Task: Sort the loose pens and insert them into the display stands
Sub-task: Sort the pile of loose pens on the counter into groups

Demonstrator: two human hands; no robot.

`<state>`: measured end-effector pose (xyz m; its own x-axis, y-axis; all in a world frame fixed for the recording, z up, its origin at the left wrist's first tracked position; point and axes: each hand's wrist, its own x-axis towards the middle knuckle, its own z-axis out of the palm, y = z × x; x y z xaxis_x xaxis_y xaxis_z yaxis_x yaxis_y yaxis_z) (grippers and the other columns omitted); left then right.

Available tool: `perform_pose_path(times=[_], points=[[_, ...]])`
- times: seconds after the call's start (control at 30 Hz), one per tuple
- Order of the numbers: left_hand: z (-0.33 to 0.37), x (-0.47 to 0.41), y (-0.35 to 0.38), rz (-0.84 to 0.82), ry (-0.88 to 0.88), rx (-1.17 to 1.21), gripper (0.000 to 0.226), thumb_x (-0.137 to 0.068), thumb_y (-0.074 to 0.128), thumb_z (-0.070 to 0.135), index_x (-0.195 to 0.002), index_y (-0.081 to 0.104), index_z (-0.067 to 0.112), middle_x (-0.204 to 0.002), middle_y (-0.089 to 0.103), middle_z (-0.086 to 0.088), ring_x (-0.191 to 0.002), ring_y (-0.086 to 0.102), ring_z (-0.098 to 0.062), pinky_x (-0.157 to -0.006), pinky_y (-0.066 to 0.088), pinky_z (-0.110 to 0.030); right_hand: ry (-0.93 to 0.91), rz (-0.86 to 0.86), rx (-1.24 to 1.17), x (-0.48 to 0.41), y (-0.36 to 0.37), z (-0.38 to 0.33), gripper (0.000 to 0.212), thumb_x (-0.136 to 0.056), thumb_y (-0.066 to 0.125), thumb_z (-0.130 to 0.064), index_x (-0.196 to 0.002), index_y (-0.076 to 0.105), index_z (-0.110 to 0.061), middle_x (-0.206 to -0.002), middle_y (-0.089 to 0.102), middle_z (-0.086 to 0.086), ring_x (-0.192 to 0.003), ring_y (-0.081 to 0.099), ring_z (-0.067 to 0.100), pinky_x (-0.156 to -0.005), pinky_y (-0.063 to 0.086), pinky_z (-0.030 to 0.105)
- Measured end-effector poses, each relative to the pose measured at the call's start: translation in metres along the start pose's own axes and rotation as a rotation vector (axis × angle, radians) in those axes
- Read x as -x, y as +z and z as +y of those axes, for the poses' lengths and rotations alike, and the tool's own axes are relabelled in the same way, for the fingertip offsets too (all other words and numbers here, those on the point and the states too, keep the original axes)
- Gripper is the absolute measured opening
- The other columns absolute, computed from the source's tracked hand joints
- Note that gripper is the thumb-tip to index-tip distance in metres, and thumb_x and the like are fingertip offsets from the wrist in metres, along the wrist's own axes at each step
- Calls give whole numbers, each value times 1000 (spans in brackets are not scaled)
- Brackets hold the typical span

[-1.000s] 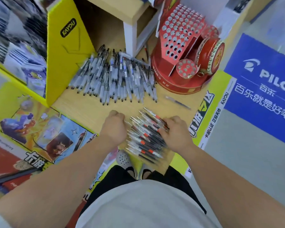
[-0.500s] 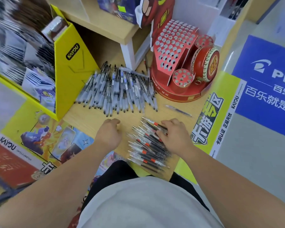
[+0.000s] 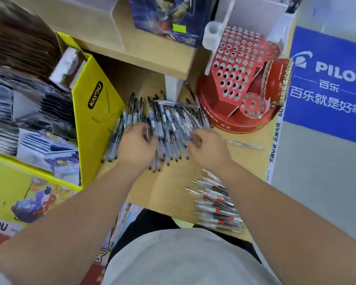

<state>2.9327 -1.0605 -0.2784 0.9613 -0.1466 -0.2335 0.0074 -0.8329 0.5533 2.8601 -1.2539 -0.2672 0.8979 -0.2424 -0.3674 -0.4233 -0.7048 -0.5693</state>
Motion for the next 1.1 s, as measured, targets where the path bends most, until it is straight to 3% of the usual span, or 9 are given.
perform_pose_path(times=[0.17, 0.3, 0.43, 0.53, 0.73, 0.87, 0.93, 1.03, 1.1], points=[[2, -34, -2, -93, 19, -16, 44, -93, 66, 32, -132, 62, 11, -129, 57, -15, -100, 63, -27, -87, 47, -29, 88, 59, 68, -21, 17, -16, 13, -93, 63, -28, -98, 66, -17, -89, 62, 5, -77, 61, 26, -72, 55, 39], [11, -45, -1, -98, 31, -31, 42, -95, 65, 35, -130, 63, 11, -130, 56, -14, -89, 59, -24, -78, 41, -25, 137, 107, 97, -26, 21, -21, 20, -93, 62, -31, -108, 68, -20, -94, 66, 4, -81, 65, 27, -70, 56, 37], [19, -62, 7, -164, 35, -70, 44, -94, 64, 47, -126, 66, 16, -116, 65, -10, -86, 64, -22, -75, 49, -28, 168, 152, 135, -32, 27, -24, 25, -93, 59, -42, -81, 60, -21, -79, 61, 1, -71, 61, 28, -57, 45, 31], [28, -71, 11, -186, 0, -136, 49, -91, 65, 56, -120, 67, 16, -109, 68, -5, -84, 63, -19, -69, 42, -28, 180, 148, 145, -35, 31, -28, 26, -90, 63, -43, -88, 63, -18, -84, 65, 3, -76, 63, 27, -60, 48, 31], [37, -80, 18, -257, -20, -234, 47, -89, 68, 53, -64, 60, 14, -63, 59, -1, -63, 62, -24, -49, 33, -26, 215, 125, 163, -37, 37, -33, 37, -86, 71, -41, -107, 63, -12, -108, 65, 8, -88, 65, 27, -65, 50, 32], [37, -85, 21, -327, -70, -216, 47, -86, 68, 57, -68, 63, 14, -69, 66, -6, -69, 66, -28, -60, 50, -30, 231, 124, 129, -38, 39, -34, 38, -86, 73, -39, -109, 63, -11, -108, 64, 9, -88, 64, 27, -66, 50, 32], [38, -82, 18, -340, -71, -199, 46, -88, 69, 54, -69, 63, 12, -69, 65, -6, -70, 67, -28, -60, 47, -29, 224, 143, 107, -37, 39, -34, 32, -86, 73, -37, -105, 64, -13, -103, 66, 7, -83, 62, 25, -62, 44, 30], [40, -73, 6, -359, -85, -96, 42, -93, 68, 43, -69, 60, 10, -68, 61, -5, -68, 63, -26, -66, 51, -35, 217, 146, 68, -35, 39, -33, 21, -88, 70, -33, -101, 68, -16, -95, 69, 4, -81, 63, 24, -64, 50, 31], [36, -65, -4, -343, -105, 33, 36, -95, 66, 34, -72, 61, 6, -72, 64, -16, -72, 64, -31, -72, 55, -39, 205, 130, 74, -34, 39, -33, 16, -89, 69, -31, -96, 69, -16, -89, 69, 3, -79, 64, 25, -64, 52, 31]])
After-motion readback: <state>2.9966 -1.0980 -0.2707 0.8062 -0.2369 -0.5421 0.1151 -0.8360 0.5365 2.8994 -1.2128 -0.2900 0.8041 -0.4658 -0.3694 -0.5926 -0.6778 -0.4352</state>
